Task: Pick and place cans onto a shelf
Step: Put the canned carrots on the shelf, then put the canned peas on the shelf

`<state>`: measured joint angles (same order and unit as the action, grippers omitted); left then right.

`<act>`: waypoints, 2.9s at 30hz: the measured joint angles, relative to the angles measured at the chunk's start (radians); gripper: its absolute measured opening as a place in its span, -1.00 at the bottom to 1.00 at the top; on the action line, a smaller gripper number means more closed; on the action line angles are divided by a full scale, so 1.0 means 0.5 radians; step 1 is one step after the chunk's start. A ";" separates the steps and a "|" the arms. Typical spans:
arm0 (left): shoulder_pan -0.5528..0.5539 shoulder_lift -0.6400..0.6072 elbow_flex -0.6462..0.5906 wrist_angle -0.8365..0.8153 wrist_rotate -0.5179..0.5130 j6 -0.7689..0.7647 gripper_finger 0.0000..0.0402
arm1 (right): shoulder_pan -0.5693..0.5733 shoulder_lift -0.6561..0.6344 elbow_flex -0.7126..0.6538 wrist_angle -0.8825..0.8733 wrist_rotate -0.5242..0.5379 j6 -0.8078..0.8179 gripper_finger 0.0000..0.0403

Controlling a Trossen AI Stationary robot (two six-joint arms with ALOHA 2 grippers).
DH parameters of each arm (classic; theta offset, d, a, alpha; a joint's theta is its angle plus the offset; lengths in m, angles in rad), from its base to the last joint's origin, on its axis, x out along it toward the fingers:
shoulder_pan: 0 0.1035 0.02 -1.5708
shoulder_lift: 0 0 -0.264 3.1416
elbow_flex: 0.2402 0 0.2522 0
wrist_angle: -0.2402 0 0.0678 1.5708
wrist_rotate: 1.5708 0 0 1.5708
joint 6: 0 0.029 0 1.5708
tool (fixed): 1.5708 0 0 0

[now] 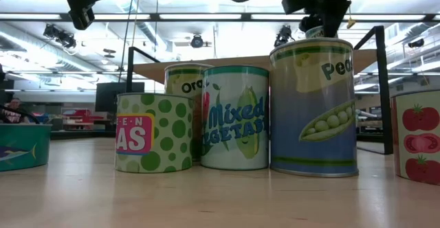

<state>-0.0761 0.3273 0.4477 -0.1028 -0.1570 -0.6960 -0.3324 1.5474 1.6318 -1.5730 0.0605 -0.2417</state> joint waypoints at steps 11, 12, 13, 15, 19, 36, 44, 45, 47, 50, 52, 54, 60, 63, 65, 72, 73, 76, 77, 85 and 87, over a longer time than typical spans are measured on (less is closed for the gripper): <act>0.000 0.000 0.000 0.001 0.001 0.000 0.08 | 0.049 -0.007 0.090 0.002 0.077 0.011 0.98; -0.001 0.000 0.000 0.002 0.001 0.000 0.08 | 0.049 -0.007 0.103 0.003 0.090 0.011 0.98; 0.000 0.000 0.000 0.000 0.001 0.000 0.08 | 0.051 -0.007 0.116 0.004 0.099 0.012 0.98; -0.001 0.000 0.000 0.002 0.001 0.000 0.08 | 0.059 -0.007 0.144 0.004 0.104 0.012 0.98; -0.001 0.000 0.000 0.001 0.001 -0.001 0.08 | 0.093 -0.008 0.186 0.004 0.104 0.012 0.98; 0.000 0.000 0.000 0.001 0.001 0.002 0.08 | 0.494 -0.008 0.191 0.366 0.207 0.266 0.98; 0.000 0.000 0.000 0.001 0.001 0.002 0.08 | 0.766 0.011 0.190 0.591 0.206 0.489 0.98; -0.001 0.000 0.000 0.002 0.001 0.003 0.08 | 0.798 0.011 0.180 0.640 0.200 0.535 0.98; 0.000 0.000 0.000 0.001 0.001 0.003 0.08 | 0.858 0.011 0.167 0.722 0.184 0.645 0.98; 0.000 0.000 0.000 0.002 0.001 0.004 0.08 | 0.944 0.012 0.166 0.813 0.168 0.808 0.98; -0.001 0.000 0.000 0.001 0.003 0.004 0.08 | 1.002 0.011 0.166 0.866 0.168 0.911 0.98; 0.000 0.000 0.000 0.001 0.022 0.005 0.08 | 1.065 0.011 0.166 0.904 0.173 1.018 0.98; 0.000 0.000 0.000 0.001 0.140 0.007 0.08 | 1.278 0.044 0.165 0.917 0.307 1.278 0.98; -0.001 0.006 0.000 0.002 0.183 0.008 0.08 | 1.372 0.106 0.165 0.949 0.314 1.382 0.98; -0.001 0.016 0.000 0.000 0.207 0.007 0.08 | 1.430 0.163 0.165 0.972 0.314 1.436 0.98; -0.001 0.041 -0.001 0.002 0.272 -0.009 0.08 | 1.602 0.315 0.164 1.006 0.298 1.598 0.98; -0.001 0.043 -0.001 0.001 0.274 -0.009 0.08 | 1.623 0.332 0.164 1.006 0.292 1.628 0.98; -0.001 0.050 -0.001 -0.001 0.273 -0.010 0.08 | 1.684 0.366 0.165 1.001 0.286 1.715 0.98; -0.001 0.052 -0.001 0.000 0.273 -0.010 0.08 | 1.703 0.374 0.165 1.002 0.280 1.742 0.98; -0.001 0.052 -0.001 -0.002 0.273 -0.014 0.08 | 1.849 0.420 0.165 0.969 0.282 1.956 0.98; -0.001 0.052 -0.001 -0.003 0.273 -0.014 0.08 | 1.882 0.434 0.165 0.943 0.294 1.999 0.98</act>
<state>-0.0765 0.3534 0.4473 -0.1042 -0.0204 -0.7033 0.6085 1.7646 1.7142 -1.1013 0.2077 0.7581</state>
